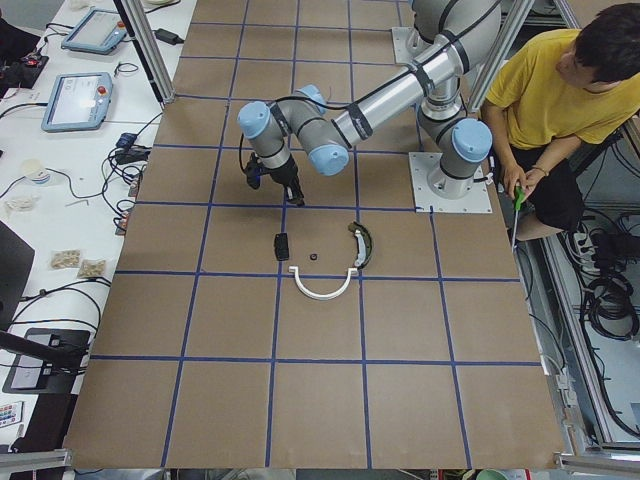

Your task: Place bearing gear from tray to pile

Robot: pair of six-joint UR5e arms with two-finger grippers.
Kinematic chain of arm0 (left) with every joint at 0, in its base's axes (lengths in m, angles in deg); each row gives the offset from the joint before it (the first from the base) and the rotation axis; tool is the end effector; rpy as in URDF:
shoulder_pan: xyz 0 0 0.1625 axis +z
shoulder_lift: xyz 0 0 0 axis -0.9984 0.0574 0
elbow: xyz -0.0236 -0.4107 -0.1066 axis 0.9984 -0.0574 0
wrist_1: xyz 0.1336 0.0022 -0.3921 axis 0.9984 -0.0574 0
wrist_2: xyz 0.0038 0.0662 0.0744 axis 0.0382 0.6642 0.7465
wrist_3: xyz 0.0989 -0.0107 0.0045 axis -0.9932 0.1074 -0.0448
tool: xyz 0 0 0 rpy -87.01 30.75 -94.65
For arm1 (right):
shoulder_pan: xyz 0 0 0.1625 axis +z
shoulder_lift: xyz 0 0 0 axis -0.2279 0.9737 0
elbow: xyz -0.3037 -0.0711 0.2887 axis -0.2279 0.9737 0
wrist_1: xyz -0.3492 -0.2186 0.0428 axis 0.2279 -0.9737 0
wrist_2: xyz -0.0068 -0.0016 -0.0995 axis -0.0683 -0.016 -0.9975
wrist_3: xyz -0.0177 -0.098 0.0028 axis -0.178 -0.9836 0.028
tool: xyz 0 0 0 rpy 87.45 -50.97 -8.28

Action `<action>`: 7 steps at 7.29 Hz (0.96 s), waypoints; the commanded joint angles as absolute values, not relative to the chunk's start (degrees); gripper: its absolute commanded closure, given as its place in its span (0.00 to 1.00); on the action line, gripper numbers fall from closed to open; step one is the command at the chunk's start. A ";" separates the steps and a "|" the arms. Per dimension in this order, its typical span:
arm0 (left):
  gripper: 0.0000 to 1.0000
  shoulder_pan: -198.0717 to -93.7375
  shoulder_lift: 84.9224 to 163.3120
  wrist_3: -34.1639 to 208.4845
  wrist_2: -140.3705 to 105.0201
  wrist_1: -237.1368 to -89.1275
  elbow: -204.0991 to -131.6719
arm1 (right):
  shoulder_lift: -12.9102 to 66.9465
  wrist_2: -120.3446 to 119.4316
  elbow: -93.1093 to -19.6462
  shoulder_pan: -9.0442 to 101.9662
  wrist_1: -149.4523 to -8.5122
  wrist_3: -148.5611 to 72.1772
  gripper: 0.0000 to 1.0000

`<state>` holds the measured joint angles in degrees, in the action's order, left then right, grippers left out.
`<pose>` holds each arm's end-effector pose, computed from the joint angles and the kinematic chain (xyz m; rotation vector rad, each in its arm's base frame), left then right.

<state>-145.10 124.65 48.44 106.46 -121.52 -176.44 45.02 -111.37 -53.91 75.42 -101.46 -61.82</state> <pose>0.1983 -0.5351 0.2487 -0.1592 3.0207 0.4916 0.1242 -0.5217 0.4818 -0.1585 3.1040 -0.1826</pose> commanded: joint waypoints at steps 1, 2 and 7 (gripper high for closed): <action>1.00 -139.81 127.45 41.86 106.25 -116.92 -176.85 | 45.01 -111.37 -53.91 75.42 -101.46 -61.73 0.00; 1.00 -139.62 128.59 41.76 106.16 -115.77 -176.85 | 45.01 -111.37 -53.91 75.42 -101.46 -61.64 0.00; 1.00 -139.53 131.67 40.79 106.34 -115.58 -176.85 | 45.01 -111.37 -53.91 75.42 -101.46 -61.72 0.00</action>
<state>-139.54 130.90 40.91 106.24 -115.49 -176.83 44.98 -111.37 -53.91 75.42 -101.46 -61.71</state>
